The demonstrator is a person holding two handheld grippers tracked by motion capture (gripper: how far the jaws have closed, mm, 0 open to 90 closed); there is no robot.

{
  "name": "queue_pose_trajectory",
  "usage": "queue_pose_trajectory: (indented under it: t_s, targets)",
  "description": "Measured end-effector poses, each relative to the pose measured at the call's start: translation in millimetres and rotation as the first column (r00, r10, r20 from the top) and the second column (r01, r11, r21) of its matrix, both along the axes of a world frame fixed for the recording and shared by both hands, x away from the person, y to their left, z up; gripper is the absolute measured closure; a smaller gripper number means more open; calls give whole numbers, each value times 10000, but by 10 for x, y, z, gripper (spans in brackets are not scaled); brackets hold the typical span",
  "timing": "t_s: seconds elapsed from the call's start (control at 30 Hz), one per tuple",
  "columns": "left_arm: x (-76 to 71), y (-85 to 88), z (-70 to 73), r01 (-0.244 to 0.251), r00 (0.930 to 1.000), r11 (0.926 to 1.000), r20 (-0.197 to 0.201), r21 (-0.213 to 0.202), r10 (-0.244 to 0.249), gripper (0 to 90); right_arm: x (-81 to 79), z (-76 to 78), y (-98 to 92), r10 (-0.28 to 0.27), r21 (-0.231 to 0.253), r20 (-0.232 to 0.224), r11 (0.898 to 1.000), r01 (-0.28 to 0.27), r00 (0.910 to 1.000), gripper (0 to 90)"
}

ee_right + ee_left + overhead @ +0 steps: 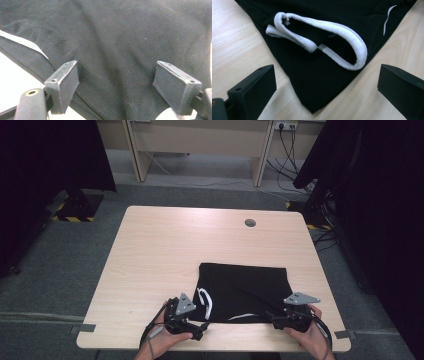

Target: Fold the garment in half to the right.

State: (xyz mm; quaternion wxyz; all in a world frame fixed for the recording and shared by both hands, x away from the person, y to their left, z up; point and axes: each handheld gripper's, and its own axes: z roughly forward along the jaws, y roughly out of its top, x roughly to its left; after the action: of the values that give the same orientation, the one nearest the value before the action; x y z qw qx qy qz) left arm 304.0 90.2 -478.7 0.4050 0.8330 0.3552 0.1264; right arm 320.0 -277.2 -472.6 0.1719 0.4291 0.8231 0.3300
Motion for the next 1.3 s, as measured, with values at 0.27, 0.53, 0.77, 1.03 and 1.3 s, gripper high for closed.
queue_pose_trajectory:
  t_s: [0.27, 0.53, 0.77, 1.03, 1.3]
  targets:
    - [51, -103, -35, 71, 9997, 9992, -248, 383, -61, 75, 2, 0, 2, 10, -6, -13, 10000, -10, 10000, 211]
    - [98, -161, -50, -111, 9996, 9976, 277, 677, 92, 145, 2, 0, 1, 13, -6, -8, 10000, -13, 10000, 211]
    - [74, -214, -25, 367, 9982, 9984, 467, 442, -387, 499, 2, -1, 0, 13, -3, 0, 10000, -13, 10000, 211]
    - [51, -241, -23, 720, 9950, 9962, 654, 486, -751, 723, 3, -2, -12, 47, 15, -2, 10000, -47, 10000, 214]
    - [27, -232, -8, 814, 9953, 9953, 489, 525, -840, 773, -7, 4, -35, 52, -25, -64, 10000, -53, 10000, 218]
